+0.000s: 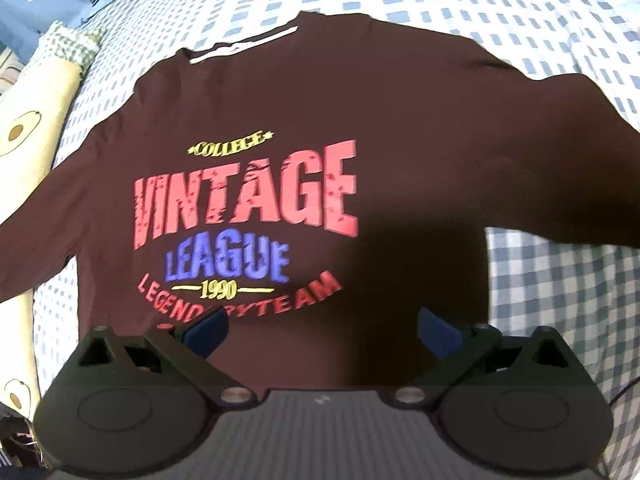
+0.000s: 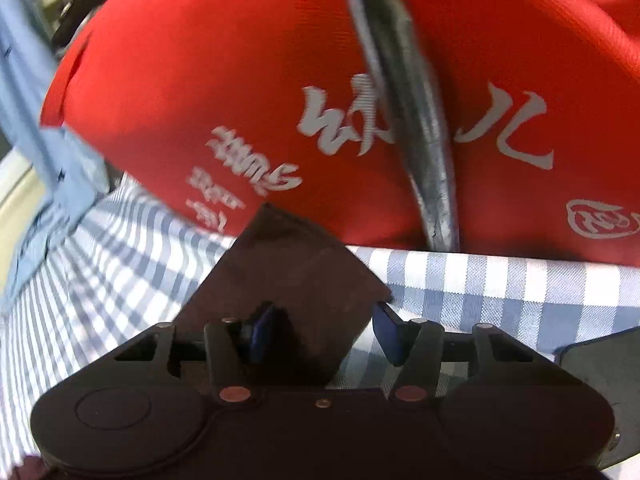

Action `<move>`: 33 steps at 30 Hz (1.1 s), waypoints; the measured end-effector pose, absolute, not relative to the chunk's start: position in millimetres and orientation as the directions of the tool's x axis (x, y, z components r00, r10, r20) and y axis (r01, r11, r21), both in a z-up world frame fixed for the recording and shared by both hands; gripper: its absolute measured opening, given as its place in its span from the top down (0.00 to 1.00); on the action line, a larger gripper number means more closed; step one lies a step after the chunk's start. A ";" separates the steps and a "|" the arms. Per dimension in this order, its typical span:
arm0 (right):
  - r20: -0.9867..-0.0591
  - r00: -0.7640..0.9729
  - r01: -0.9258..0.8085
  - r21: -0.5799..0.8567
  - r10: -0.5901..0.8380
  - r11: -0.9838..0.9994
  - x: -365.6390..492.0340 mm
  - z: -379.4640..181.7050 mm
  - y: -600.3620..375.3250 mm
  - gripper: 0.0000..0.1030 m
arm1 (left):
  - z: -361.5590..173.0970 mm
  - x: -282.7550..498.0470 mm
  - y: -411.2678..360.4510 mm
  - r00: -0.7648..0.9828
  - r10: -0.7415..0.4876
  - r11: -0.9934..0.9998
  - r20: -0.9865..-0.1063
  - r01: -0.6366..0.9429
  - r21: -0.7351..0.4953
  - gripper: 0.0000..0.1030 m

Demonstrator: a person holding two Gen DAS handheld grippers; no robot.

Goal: Fold small clothes
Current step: 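Reach the right gripper to the sleeve cuff and close on it, then carry the held sleeve across the shirt body and open the right gripper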

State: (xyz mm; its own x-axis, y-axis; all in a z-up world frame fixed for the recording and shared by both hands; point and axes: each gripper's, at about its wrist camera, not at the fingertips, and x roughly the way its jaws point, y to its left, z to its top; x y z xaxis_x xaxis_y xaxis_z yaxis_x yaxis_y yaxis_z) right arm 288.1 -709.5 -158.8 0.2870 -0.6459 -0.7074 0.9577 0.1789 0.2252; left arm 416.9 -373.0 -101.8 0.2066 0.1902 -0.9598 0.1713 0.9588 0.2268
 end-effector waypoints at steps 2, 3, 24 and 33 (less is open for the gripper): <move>-0.706 0.283 0.959 0.224 -0.650 0.174 288.2 -159.4 -712.6 0.64 | -98.6 414.5 -362.2 0.209 0.193 0.961 -0.959 0.159 0.228 0.01; -0.707 0.265 0.964 0.200 -0.655 0.175 289.9 -158.8 -713.1 0.71 | -96.5 413.2 -356.7 0.212 0.194 0.962 -0.958 0.152 0.228 0.01; -0.362 0.748 0.512 -0.219 -0.557 0.830 416.6 4.0 -464.1 0.92 | -42.7 427.4 -175.4 0.398 0.099 0.995 -0.912 -0.038 0.092 0.01; -0.448 0.828 0.225 -0.285 -0.338 0.932 488.7 -25.7 -280.6 0.92 | -40.3 455.3 -69.1 0.469 0.075 0.992 -0.880 -0.121 0.019 0.01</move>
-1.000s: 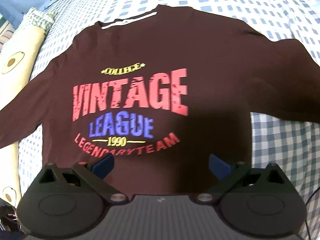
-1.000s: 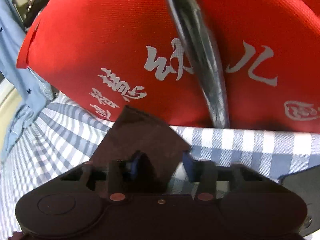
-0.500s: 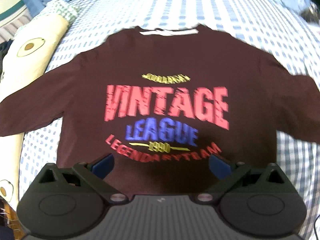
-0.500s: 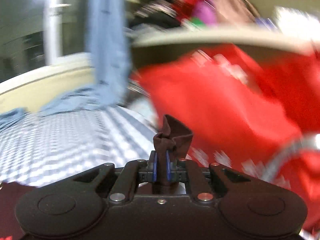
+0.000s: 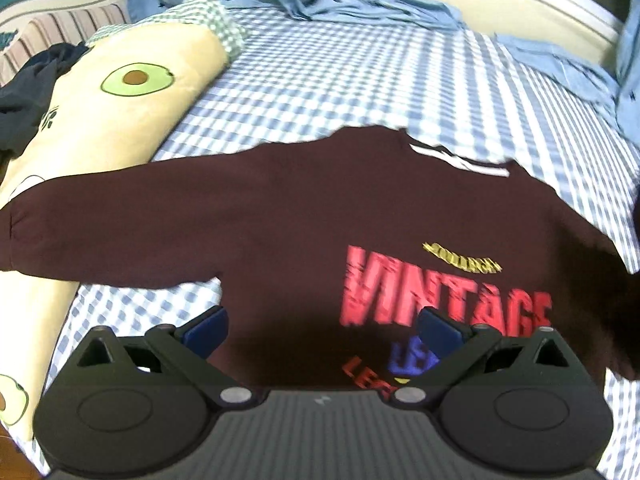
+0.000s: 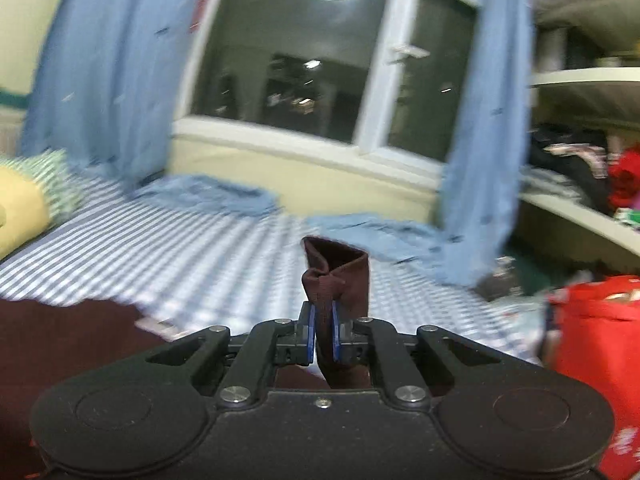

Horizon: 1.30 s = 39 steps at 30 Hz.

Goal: Fold small clothes
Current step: 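Carry the held sleeve across the shirt body and open the right gripper, then reach the left gripper to the other sleeve cuff and close on it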

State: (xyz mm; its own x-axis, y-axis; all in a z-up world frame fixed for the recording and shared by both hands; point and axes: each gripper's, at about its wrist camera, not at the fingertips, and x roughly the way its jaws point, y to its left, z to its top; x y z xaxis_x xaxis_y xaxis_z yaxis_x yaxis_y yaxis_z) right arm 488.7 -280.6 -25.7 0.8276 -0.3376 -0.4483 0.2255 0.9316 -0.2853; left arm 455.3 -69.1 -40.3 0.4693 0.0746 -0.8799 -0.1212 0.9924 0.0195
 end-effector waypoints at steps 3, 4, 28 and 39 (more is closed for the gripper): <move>-0.518 0.806 0.137 -0.307 -0.286 0.942 500.9 -58.7 -228.6 0.93 | -46.0 464.2 -45.4 0.487 0.062 0.993 -0.871 -0.119 0.004 0.01; -0.541 0.795 0.111 -0.314 -0.274 0.943 503.5 -71.0 -213.1 0.93 | -49.0 466.5 -40.1 0.492 0.057 0.993 -0.869 -0.114 0.000 0.01; -0.752 0.436 0.288 -0.405 -0.495 0.868 387.6 -151.6 -321.9 0.29 | -142.5 506.0 -155.0 0.448 -0.065 0.998 -0.891 0.006 -0.070 0.01; -0.691 0.566 0.236 -0.387 -0.450 0.891 405.2 -177.9 -368.6 0.72 | -178.5 497.0 -197.0 0.373 0.116 0.993 -0.920 -0.041 0.109 0.01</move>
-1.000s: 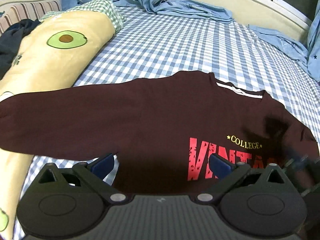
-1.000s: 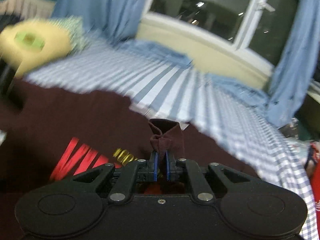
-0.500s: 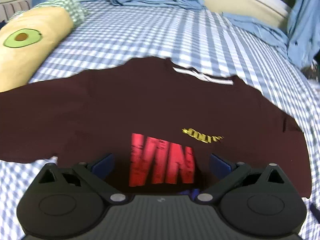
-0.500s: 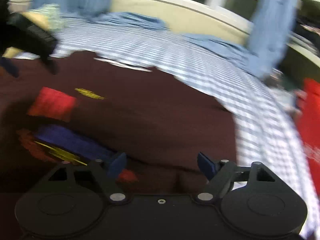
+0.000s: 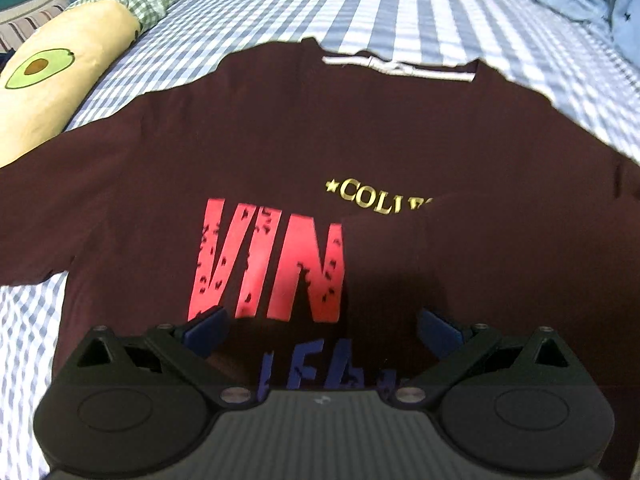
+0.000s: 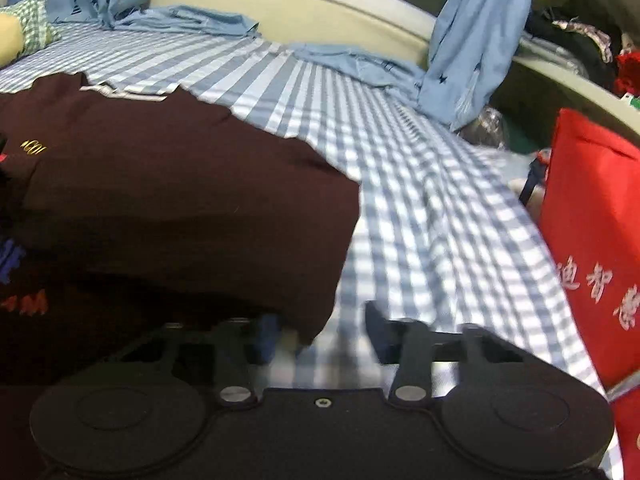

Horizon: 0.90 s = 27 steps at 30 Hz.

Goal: Fold small clothes
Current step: 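Reach the left gripper to the other sleeve cuff and close on it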

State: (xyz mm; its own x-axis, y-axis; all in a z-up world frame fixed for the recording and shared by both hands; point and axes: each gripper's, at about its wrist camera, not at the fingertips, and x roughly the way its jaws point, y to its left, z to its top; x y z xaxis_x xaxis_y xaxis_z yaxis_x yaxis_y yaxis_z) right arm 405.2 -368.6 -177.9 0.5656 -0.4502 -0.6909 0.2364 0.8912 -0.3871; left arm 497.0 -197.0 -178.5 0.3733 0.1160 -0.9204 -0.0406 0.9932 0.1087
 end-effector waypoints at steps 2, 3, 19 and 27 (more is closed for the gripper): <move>-0.686 0.580 0.265 -0.352 -0.440 0.898 405.0 -174.2 -375.4 0.87 | -182.2 497.4 -199.7 0.353 0.153 0.988 -0.923 -0.051 0.144 0.01; -0.680 0.582 0.278 -0.349 -0.446 0.895 403.6 -170.7 -380.0 0.87 | -185.2 497.7 -201.2 0.340 0.181 0.983 -0.923 -0.049 0.175 0.01; -0.765 0.486 0.389 -0.244 -0.423 0.888 372.8 -139.7 -359.9 0.25 | -139.2 462.8 -80.6 0.414 0.160 0.973 -0.896 -0.219 0.072 0.01; -0.771 0.576 0.306 -0.102 -0.270 0.947 360.1 -89.0 -260.0 0.01 | -85.6 389.8 154.7 0.448 0.432 0.796 -0.782 -0.597 0.097 0.01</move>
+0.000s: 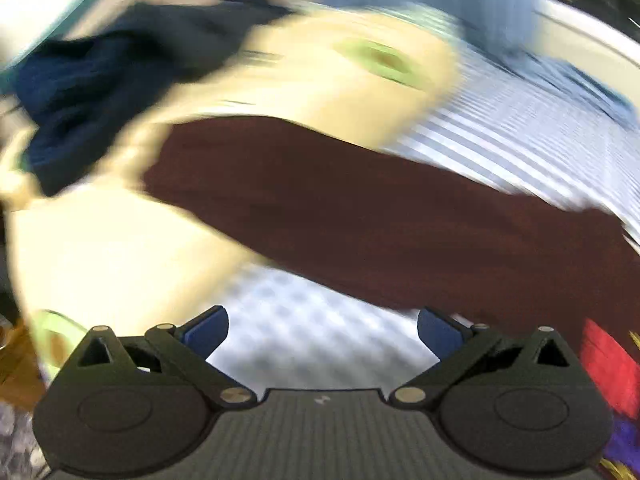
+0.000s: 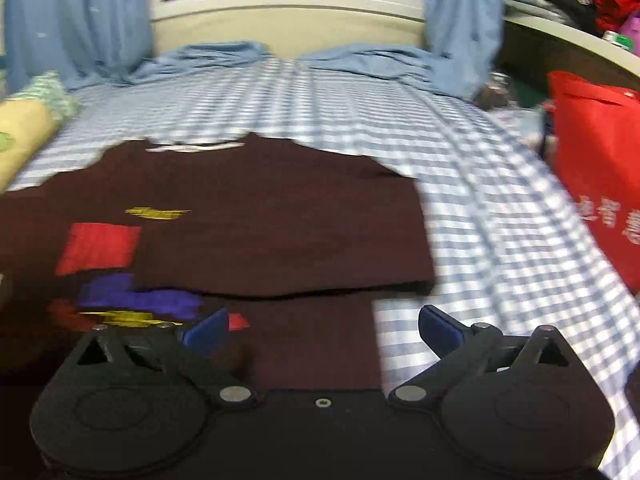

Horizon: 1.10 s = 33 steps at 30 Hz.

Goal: Fold small clothes
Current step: 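Reach the left gripper to the other sleeve cuff and close on it, then lay the held sleeve across the shirt body and open the left gripper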

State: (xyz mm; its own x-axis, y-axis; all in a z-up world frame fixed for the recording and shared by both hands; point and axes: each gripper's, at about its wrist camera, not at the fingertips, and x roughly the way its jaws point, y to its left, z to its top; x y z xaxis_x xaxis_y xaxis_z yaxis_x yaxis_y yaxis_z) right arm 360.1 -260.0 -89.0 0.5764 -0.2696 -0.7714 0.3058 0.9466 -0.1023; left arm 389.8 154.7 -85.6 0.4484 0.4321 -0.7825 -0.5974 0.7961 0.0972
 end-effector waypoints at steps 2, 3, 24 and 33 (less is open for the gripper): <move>-0.773 0.592 0.271 -0.076 -0.228 0.960 365.1 -82.4 -232.9 0.01 | -80.2 380.0 216.2 0.432 0.470 0.735 -0.770 -0.674 0.070 0.01; -0.773 0.599 0.248 -0.070 -0.210 0.966 368.5 -80.0 -219.1 0.01 | -78.3 376.3 244.1 0.437 0.480 0.710 -0.761 -0.703 0.044 0.01; -0.770 0.623 0.085 -0.111 -0.140 0.990 388.7 -65.2 -99.0 0.01 | -84.0 411.3 368.0 0.545 0.423 0.716 -0.724 -0.691 -0.102 0.94; -0.762 0.625 0.118 -0.125 -0.172 0.985 384.4 -61.9 -112.9 0.01 | -4.9 406.9 280.0 0.803 0.312 0.866 -0.508 -0.460 -0.197 0.95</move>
